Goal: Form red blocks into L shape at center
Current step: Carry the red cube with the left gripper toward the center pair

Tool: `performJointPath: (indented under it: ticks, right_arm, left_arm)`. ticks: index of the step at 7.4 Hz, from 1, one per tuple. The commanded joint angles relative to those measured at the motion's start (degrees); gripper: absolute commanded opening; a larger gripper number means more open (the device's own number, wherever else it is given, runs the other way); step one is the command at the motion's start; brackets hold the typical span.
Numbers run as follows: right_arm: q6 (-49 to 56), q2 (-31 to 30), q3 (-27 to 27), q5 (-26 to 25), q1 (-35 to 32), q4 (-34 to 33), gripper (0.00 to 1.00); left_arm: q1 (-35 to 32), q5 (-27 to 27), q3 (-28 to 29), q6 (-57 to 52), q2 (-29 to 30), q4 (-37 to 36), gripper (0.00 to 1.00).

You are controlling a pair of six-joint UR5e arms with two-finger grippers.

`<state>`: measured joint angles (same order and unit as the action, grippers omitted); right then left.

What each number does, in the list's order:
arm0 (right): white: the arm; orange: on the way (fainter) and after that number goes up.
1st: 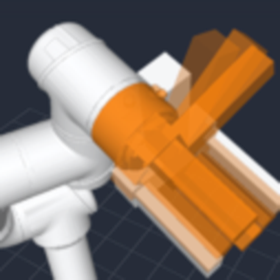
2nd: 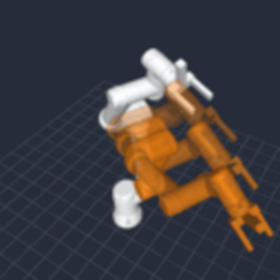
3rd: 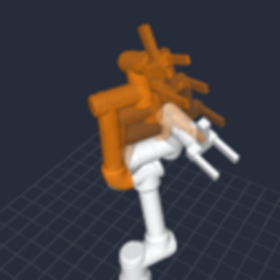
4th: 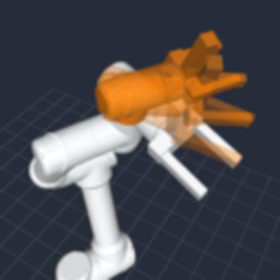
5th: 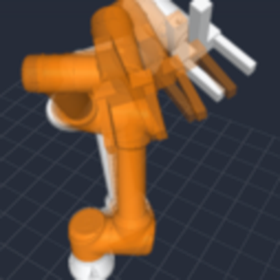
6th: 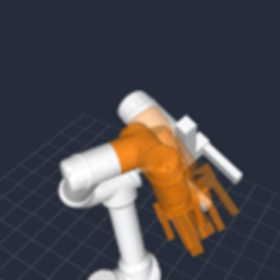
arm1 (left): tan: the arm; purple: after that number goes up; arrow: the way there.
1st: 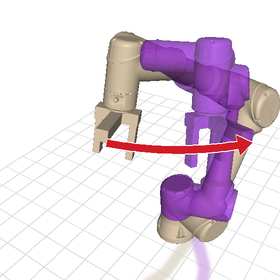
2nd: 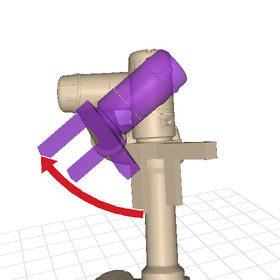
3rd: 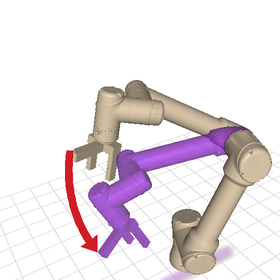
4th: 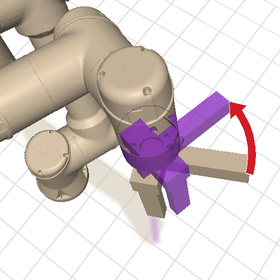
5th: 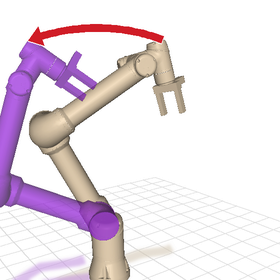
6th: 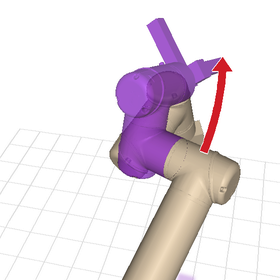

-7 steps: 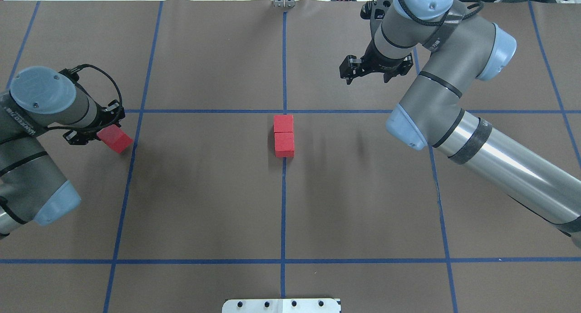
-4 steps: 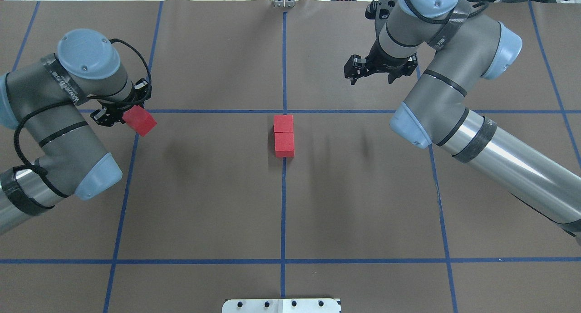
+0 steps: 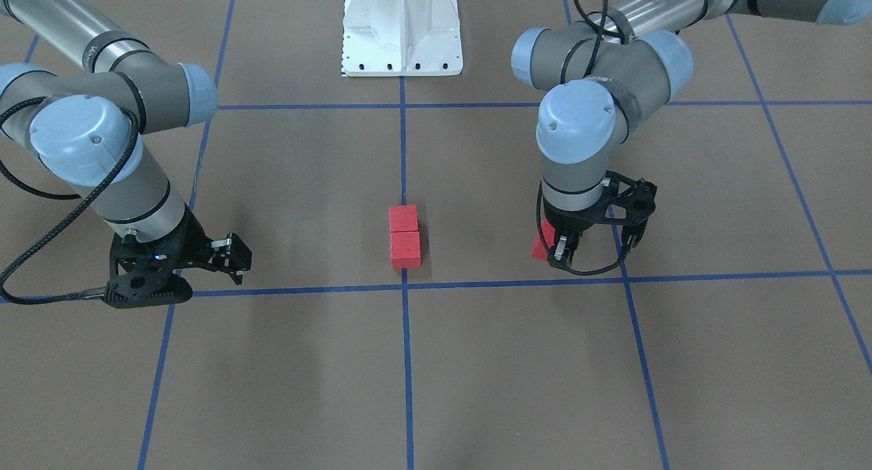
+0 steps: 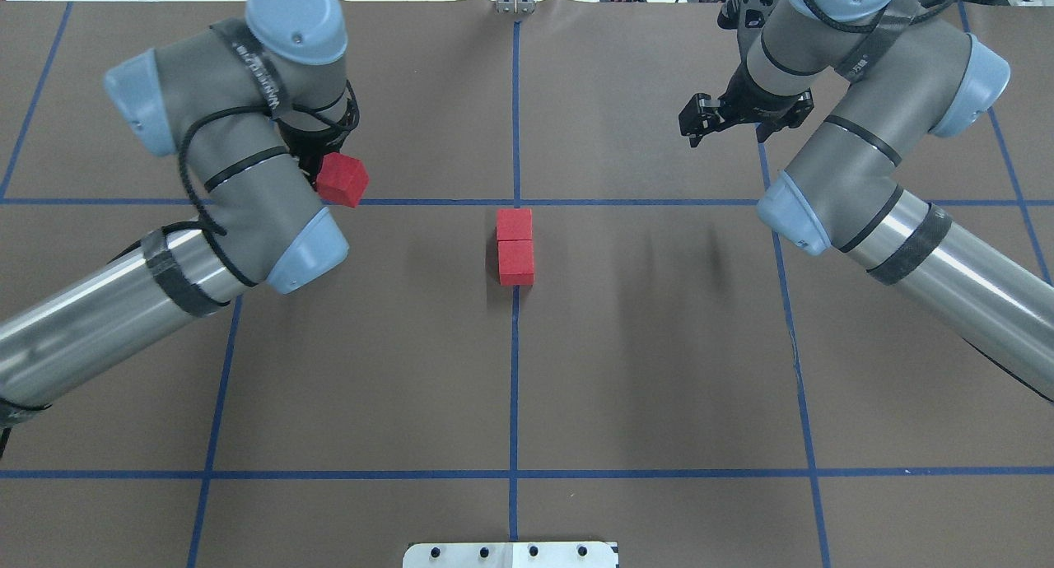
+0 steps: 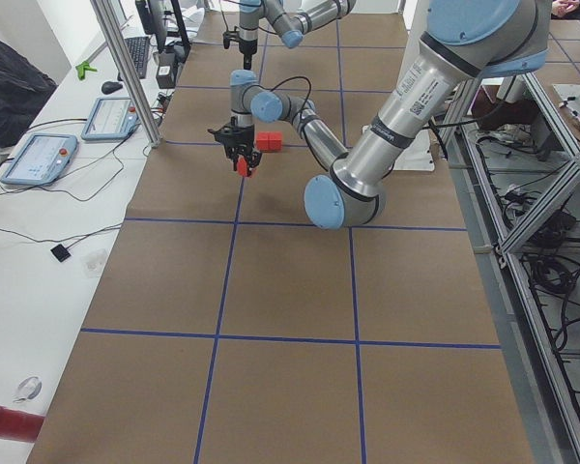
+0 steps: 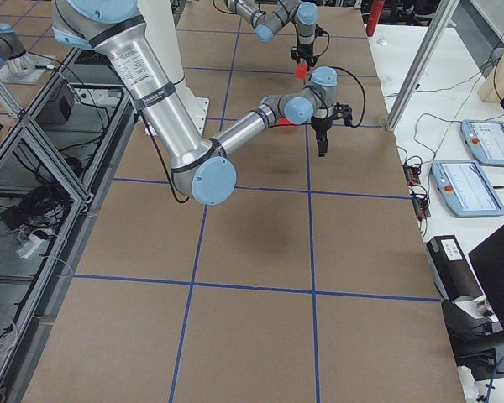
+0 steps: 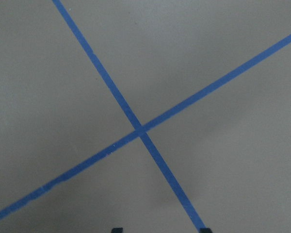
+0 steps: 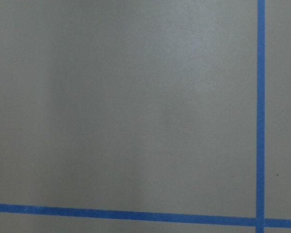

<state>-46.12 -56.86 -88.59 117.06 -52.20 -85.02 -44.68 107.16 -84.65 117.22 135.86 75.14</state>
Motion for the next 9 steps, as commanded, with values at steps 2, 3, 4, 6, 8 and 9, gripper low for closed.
performJointPath:
  ticks: [2,3,4,6,8,9]
  right_arm:
    - [0.9,-1.6,-1.8,0.0,-0.2,0.0,0.99]
    - [0.9,-2.3,-3.5,0.1,-0.2,0.0,0.99]
    - [0.8,-2.3,-4.0,0.1,-0.2,-0.1,0.99]
    - [0.9,-2.3,-4.0,0.0,-0.1,0.0,0.99]
    - [0.8,-2.2,-3.9,0.0,-0.1,0.0,0.99]
    - [0.7,-2.2,-3.8,-0.1,0.0,0.0,0.99]
  left_arm:
    - [0.1,6.8,11.2,12.4,8.0,-0.9,0.0]
    - [0.6,6.9,11.7,17.3,8.1,-0.6,0.0]
    - [1.3,7.0,11.8,21.5,8.2,-0.4,0.0]
    - [2.9,7.4,14.5,25.7,9.9,2.3,0.0]
    - [4.4,7.3,21.3,27.9,13.2,7.6,0.0]
    - [5.5,7.3,21.4,28.5,13.5,7.6,0.0]
